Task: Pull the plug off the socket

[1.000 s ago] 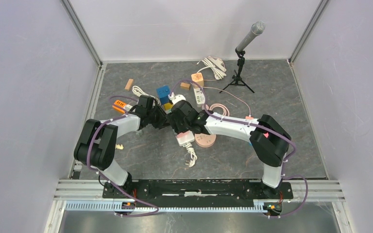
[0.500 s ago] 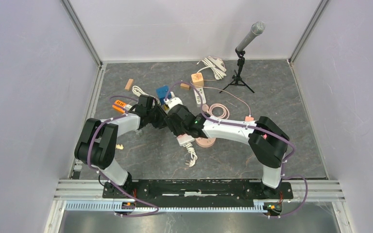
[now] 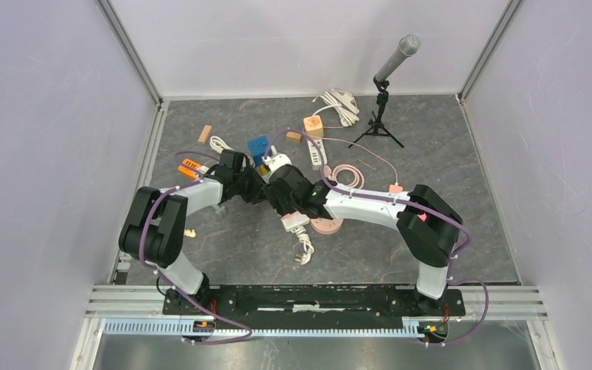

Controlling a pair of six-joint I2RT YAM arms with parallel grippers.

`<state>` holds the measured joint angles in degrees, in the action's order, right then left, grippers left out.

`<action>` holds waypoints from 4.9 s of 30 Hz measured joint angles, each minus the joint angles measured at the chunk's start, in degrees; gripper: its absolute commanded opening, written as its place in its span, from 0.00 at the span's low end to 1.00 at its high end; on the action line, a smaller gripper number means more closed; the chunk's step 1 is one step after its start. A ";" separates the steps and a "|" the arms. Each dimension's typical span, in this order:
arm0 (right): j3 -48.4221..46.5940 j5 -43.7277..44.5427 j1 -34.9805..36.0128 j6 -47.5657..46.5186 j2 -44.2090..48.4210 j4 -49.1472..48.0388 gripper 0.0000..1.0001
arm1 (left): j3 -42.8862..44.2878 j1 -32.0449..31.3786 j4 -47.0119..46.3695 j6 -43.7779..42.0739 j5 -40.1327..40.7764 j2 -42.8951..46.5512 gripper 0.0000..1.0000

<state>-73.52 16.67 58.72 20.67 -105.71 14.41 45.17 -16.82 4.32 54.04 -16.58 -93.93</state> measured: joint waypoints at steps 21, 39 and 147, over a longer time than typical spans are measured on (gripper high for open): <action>-2.56 -0.04 -0.35 0.09 -0.44 3.54 0.00 | 0.85 -0.07 1.46 -0.04 0.17 -0.22 0.31; -5.66 3.19 -0.20 -1.05 3.69 4.24 0.00 | 1.62 -0.59 2.91 -0.11 1.42 0.04 0.40; -1.38 -31.58 -22.32 0.96 -5.31 -26.18 0.45 | 54.84 -3.50 48.87 -13.51 23.65 -16.39 0.46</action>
<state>-74.89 -14.92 36.40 21.63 -111.02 -11.77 100.01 -20.32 53.19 40.53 7.07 -110.32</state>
